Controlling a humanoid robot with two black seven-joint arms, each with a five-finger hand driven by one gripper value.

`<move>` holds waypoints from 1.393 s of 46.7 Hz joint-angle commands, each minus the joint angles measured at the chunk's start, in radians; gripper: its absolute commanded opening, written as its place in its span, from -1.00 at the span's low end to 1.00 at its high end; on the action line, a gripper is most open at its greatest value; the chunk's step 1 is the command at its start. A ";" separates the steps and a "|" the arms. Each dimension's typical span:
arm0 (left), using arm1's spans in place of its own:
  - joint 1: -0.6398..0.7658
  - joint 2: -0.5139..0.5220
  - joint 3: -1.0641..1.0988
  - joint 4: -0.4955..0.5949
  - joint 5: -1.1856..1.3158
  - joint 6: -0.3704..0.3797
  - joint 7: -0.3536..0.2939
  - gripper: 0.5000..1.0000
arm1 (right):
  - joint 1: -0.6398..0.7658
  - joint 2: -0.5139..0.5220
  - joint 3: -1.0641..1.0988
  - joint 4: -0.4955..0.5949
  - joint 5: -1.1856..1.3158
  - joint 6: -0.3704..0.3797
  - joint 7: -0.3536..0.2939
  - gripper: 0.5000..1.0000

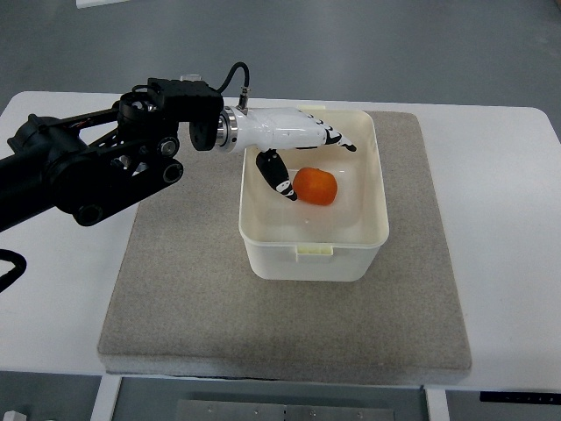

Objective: Put orange in box with left hand

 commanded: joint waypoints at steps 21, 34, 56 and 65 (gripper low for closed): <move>-0.017 0.069 -0.018 0.011 -0.702 0.240 -0.003 0.96 | 0.000 0.000 0.000 0.000 0.000 0.000 0.000 0.73; -0.011 0.094 -0.021 0.120 -0.895 0.255 -0.003 0.97 | 0.000 0.000 0.000 0.000 0.000 0.000 0.000 0.73; 0.172 0.125 -0.274 0.252 -1.269 0.044 0.034 0.97 | 0.000 0.000 0.000 0.000 0.000 0.000 0.000 0.73; 0.270 0.125 -0.434 0.317 -1.440 -0.150 0.201 0.97 | 0.000 0.000 0.000 0.000 0.000 0.000 0.000 0.73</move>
